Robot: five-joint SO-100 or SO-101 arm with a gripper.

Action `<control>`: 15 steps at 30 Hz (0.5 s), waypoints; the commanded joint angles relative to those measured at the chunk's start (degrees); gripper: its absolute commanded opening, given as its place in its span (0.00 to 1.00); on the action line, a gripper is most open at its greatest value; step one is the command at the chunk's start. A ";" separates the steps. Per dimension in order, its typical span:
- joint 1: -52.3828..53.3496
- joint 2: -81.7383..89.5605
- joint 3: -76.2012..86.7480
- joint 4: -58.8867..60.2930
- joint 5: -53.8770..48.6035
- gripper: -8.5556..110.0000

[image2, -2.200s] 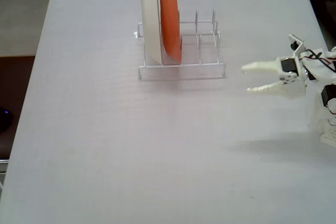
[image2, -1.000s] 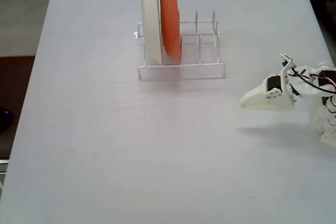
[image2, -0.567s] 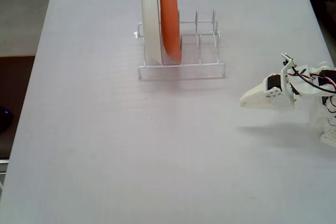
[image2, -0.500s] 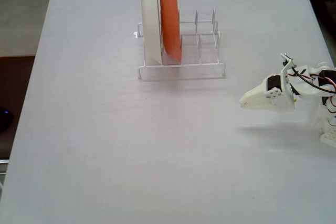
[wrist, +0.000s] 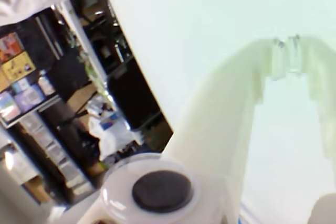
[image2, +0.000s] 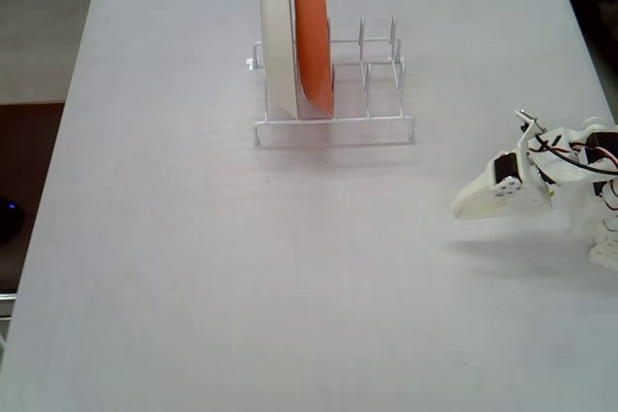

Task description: Please give me two plates.

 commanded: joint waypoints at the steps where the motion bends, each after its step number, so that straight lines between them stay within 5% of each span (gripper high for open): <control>1: 0.09 1.14 -0.18 0.70 0.18 0.07; 15: 1.41 1.14 -0.18 1.05 -0.53 0.07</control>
